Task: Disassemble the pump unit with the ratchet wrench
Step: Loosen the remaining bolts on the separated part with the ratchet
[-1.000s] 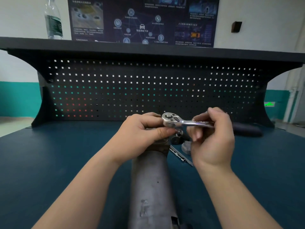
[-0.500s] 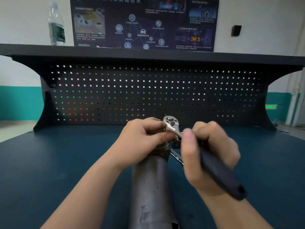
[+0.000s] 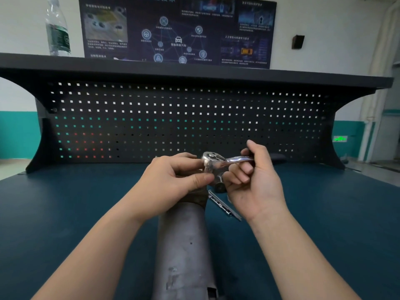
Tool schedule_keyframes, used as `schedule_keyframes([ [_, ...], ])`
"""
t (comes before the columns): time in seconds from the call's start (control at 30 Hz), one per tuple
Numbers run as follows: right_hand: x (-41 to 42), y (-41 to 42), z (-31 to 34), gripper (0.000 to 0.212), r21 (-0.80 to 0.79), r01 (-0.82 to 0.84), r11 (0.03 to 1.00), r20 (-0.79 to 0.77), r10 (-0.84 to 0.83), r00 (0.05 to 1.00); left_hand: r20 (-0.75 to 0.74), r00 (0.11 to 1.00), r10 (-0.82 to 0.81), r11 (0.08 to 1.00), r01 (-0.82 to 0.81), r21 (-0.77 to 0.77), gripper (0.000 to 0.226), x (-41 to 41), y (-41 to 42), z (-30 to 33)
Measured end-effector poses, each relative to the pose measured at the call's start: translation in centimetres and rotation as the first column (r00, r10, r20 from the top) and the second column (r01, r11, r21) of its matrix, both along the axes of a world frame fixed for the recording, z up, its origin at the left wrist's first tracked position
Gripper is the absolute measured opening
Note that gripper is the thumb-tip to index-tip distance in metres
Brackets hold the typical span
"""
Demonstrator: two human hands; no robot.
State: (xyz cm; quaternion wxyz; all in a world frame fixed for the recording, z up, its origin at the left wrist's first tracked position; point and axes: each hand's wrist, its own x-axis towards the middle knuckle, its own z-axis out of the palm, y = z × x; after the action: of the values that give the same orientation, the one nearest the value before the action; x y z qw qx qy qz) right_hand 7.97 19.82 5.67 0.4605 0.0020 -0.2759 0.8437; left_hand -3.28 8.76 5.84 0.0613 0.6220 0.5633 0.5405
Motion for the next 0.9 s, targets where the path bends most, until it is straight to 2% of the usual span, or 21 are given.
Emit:
schedule_keyframes([
  [0.07,-0.1,-0.2,-0.1,0.041,0.076,0.141,0.987,0.015,-0.143,0.99,0.016,1.0,-0.026,1.0,0.026,0.0,0.016,-0.1,-0.2,0.0],
  [0.1,-0.1,-0.7,-0.4,0.04,0.163,0.271,0.949,0.004,-0.275,0.961,0.028,0.999,-0.028,1.0,0.027,0.011,0.015,0.0,-0.2,0.0],
  [0.13,0.1,-1.3,-0.8,0.037,0.303,0.441,0.845,-0.045,-0.45,0.892,0.033,0.999,-0.021,1.0,0.02,0.024,0.014,0.0,-0.2,-0.1],
  [0.17,0.2,-1.8,-1.3,0.034,0.472,0.619,0.628,-0.157,-0.631,0.76,0.024,1.0,-0.013,0.999,0.012,0.036,0.014,0.0,-0.1,-0.1],
  [0.2,0.2,-2.5,-1.9,0.031,0.598,0.722,0.346,-0.326,-0.719,0.614,0.007,1.0,-0.009,0.999,0.008,0.042,0.015,0.0,0.0,-0.1],
  [0.23,0.1,-3.0,-2.5,0.031,0.66,0.745,0.103,-0.494,-0.687,0.533,-0.005,1.0,-0.013,0.999,0.013,0.039,0.016,0.0,0.0,-0.2],
  [0.27,-0.1,-3.4,-2.8,0.03,0.681,0.732,-0.03,-0.579,-0.634,0.512,-0.012,1.0,-0.021,0.999,0.022,0.034,0.018,0.0,-0.1,-0.2],
  [0.33,-0.4,-4.0,-2.7,0.03,0.684,0.723,-0.096,-0.61,-0.619,0.495,-0.004,0.999,-0.033,0.999,0.033,0.029,0.017,-0.2,-0.2,-0.2],
  [0.4,-0.3,-4.2,-2.4,0.03,0.678,0.733,-0.055,-0.582,-0.649,0.489,0.006,1.0,-0.03,0.999,0.03,0.032,0.014,-0.3,-0.3,-0.2],
  [0.43,-0.1,-4.2,-2.5,0.029,0.673,0.74,0.024,-0.556,-0.644,0.526,0.008,1.0,-0.03,0.999,0.03,0.03,0.013,-0.3,-0.3,-0.2],
  [0.53,0.3,-3.7,-1.7,0.03,0.607,0.622,0.495,-0.304,-0.579,0.757,0.029,0.999,-0.031,0.999,0.03,0.02,0.016,-0.1,-0.3,-0.1],
  [0.6,0.2,-2.8,-1.0,0.031,0.395,0.431,0.811,-0.11,-0.424,0.899,0.053,0.998,-0.022,1.0,0.021,0.024,0.015,0.0,-0.3,-0.1],
  [0.63,0.1,-2.1,-0.8,0.032,0.245,0.313,0.918,-0.037,-0.314,0.949,0.062,0.998,-0.018,1.0,0.016,0.022,0.016,0.0,-0.2,-0.1],
  [0.7,0.0,-0.9,-0.1,0.033,0.021,0.108,0.994,0.048,-0.109,0.993,0.055,0.998,-0.001,1.0,0.0,0.015,0.019,0.1,-0.1,-0.1],
  [0.77,0.1,-0.2,0.1,0.031,-0.037,0.003,0.999,0.029,-0.002,1.0,0.056,0.998,0.009,1.0,-0.01,0.013,0.02,0.3,0.1,-0.1],
  [0.83,0.1,-0.2,0.1,0.032,-0.028,0.004,1.0,0.0,-0.004,1.0,0.07,0.998,0.006,1.0,-0.007,0.011,0.021,0.2,0.1,-0.1],
  [0.9,0.2,-0.6,-0.1,0.034,0.052,0.166,0.985,0.001,-0.166,0.986,0.072,0.997,0.001,1.0,-0.002,0.012,0.021,0.2,0.1,-0.1],
])
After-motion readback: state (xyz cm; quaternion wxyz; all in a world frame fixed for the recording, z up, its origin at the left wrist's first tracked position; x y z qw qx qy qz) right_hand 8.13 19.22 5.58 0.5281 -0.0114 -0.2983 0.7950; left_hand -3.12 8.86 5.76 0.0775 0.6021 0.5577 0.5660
